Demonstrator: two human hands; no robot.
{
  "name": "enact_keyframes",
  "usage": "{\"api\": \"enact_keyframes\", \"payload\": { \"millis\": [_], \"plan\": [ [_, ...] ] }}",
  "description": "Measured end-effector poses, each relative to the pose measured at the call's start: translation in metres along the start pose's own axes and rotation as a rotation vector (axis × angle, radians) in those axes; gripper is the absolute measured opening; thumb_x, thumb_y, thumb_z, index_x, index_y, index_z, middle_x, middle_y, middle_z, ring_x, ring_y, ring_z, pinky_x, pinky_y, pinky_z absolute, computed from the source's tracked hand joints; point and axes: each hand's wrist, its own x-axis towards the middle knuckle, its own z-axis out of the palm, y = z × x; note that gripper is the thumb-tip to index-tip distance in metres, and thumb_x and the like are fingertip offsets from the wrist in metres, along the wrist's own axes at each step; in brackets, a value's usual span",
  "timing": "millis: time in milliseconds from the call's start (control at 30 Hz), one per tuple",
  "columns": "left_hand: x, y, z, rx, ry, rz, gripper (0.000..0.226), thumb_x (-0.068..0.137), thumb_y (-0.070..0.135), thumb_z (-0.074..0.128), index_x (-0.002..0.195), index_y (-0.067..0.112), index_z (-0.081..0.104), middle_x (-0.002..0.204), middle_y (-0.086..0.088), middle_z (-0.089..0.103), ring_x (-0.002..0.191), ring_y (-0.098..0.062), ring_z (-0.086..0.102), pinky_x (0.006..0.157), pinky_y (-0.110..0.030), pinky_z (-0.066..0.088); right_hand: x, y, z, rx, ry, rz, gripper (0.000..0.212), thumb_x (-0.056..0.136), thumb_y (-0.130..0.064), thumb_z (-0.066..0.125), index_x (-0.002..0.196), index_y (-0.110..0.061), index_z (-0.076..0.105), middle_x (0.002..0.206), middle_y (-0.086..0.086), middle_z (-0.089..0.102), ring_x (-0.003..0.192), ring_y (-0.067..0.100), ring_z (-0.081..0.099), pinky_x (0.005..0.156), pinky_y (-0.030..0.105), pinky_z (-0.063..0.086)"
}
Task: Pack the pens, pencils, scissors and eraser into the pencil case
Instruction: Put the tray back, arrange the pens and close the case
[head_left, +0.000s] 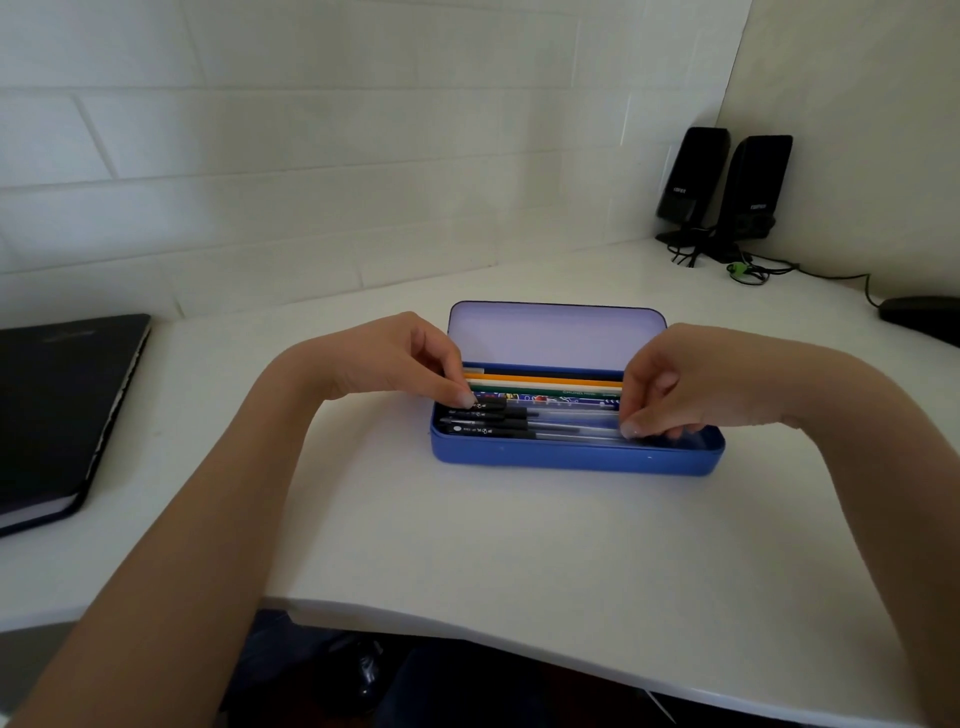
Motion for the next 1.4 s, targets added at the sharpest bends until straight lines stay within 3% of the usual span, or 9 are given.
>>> {"api": "enact_keyframes", "payload": {
  "millis": [167,267,367,467,567,867,1167,1400],
  "plan": [
    [-0.001,0.002,-0.001,-0.003,0.005,0.022,0.018,0.060,0.035,0.077,0.073,0.024,0.076,0.079,0.003,0.074,0.079,-0.008,0.064,0.082,-0.027,0.048,0.001,0.000,0.000,0.031,0.031,-0.012,0.012,0.079,-0.025,0.071,0.070,-0.018,0.068,0.056,-0.005,0.065,0.053,0.006,0.059,0.055,0.016,0.046],
    [-0.001,0.002,-0.003,-0.047,0.101,0.039,0.019,0.065,0.042,0.071,0.074,0.026,0.075,0.077,0.009,0.071,0.072,-0.003,0.057,0.070,-0.021,0.045,0.000,0.005,-0.008,0.115,0.093,0.006,0.016,0.075,-0.029,0.075,0.073,-0.015,0.067,0.064,0.000,0.070,0.055,0.008,0.060,0.054,0.017,0.047],
    [0.001,0.001,-0.005,-0.063,0.191,0.030,0.014,0.067,0.040,0.070,0.069,0.026,0.073,0.072,0.013,0.069,0.068,-0.001,0.055,0.066,-0.018,0.043,-0.003,0.008,-0.010,0.048,0.036,0.028,0.021,0.070,-0.034,0.077,0.070,-0.018,0.064,0.058,-0.002,0.067,0.051,0.005,0.055,0.054,0.017,0.043],
    [0.001,-0.001,-0.004,-0.020,0.129,0.019,0.023,0.058,0.046,0.071,0.068,0.026,0.071,0.071,0.010,0.066,0.069,-0.004,0.054,0.064,-0.017,0.044,-0.002,0.007,-0.006,-0.055,-0.024,0.038,0.021,0.071,-0.038,0.075,0.068,-0.020,0.063,0.059,0.000,0.067,0.056,0.010,0.057,0.059,0.021,0.045],
    [0.001,-0.002,-0.003,0.000,0.054,0.001,0.015,0.064,0.038,0.074,0.069,0.025,0.070,0.067,0.013,0.066,0.065,-0.002,0.055,0.065,-0.019,0.043,0.000,0.004,-0.004,-0.078,-0.025,0.047,0.022,0.073,-0.038,0.074,0.069,-0.019,0.063,0.061,-0.001,0.066,0.057,0.011,0.058,0.061,0.021,0.044],
    [0.002,-0.004,-0.003,-0.013,0.034,-0.009,0.016,0.065,0.040,0.071,0.073,0.026,0.069,0.069,0.013,0.066,0.067,-0.003,0.055,0.068,-0.021,0.043,-0.005,0.007,-0.010,-0.061,-0.048,0.122,0.033,0.068,-0.051,0.072,0.070,-0.018,0.071,0.063,-0.004,0.069,0.058,0.008,0.060,0.058,0.019,0.044],
    [0.002,-0.002,-0.003,-0.025,0.020,-0.010,0.023,0.059,0.043,0.073,0.075,0.027,0.070,0.074,0.008,0.066,0.072,-0.005,0.056,0.069,-0.020,0.043,-0.003,0.007,-0.007,-0.135,-0.098,0.047,0.019,0.068,-0.045,0.074,0.061,-0.027,0.070,0.050,-0.007,0.061,0.050,0.006,0.052,0.057,0.018,0.039],
    [0.001,-0.002,-0.002,-0.031,0.024,-0.010,0.023,0.057,0.041,0.074,0.075,0.026,0.070,0.077,0.005,0.067,0.074,-0.008,0.057,0.076,-0.027,0.042,-0.002,0.008,-0.008,-0.028,-0.081,0.081,0.021,0.075,-0.039,0.071,0.072,-0.018,0.074,0.053,-0.006,0.062,0.054,0.009,0.053,0.050,0.016,0.040]
  ]
}}
